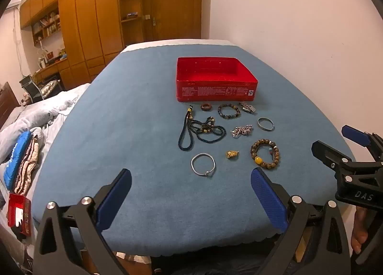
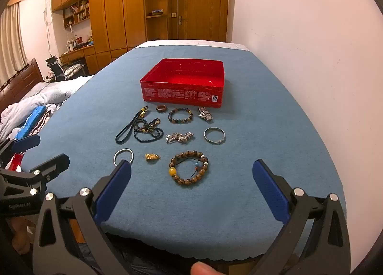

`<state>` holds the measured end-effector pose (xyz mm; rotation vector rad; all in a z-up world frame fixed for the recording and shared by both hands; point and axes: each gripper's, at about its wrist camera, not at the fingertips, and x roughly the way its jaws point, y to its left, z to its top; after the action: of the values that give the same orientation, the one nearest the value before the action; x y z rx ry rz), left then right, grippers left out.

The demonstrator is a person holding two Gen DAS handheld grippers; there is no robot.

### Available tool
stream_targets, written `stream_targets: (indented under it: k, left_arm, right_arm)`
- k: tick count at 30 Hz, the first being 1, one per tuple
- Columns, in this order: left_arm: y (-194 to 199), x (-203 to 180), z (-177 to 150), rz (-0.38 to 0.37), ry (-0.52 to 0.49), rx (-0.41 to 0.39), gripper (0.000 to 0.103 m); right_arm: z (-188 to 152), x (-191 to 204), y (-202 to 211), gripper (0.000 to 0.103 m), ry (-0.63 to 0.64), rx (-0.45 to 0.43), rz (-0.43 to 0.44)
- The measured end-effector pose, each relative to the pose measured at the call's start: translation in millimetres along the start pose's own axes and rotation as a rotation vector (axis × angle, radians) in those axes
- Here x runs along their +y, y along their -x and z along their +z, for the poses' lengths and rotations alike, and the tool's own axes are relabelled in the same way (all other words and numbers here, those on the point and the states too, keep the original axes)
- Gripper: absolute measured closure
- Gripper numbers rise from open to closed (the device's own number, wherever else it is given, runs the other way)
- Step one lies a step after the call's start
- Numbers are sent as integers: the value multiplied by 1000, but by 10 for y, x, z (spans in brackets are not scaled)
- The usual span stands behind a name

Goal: Organize jewelry

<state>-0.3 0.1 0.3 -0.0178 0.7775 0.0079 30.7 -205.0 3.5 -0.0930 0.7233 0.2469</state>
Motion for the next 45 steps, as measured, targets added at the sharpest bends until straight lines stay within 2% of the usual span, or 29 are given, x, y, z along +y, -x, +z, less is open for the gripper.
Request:
stream_targets:
  k: [11, 45]
  left_arm:
    - [2, -50, 32, 19, -10, 0, 4]
    - [9, 12, 12, 16, -6, -2, 4]
  right_arm:
    - [-12, 0, -13, 3, 1, 7, -2]
    - [-7, 29, 11, 3, 4, 7, 1]
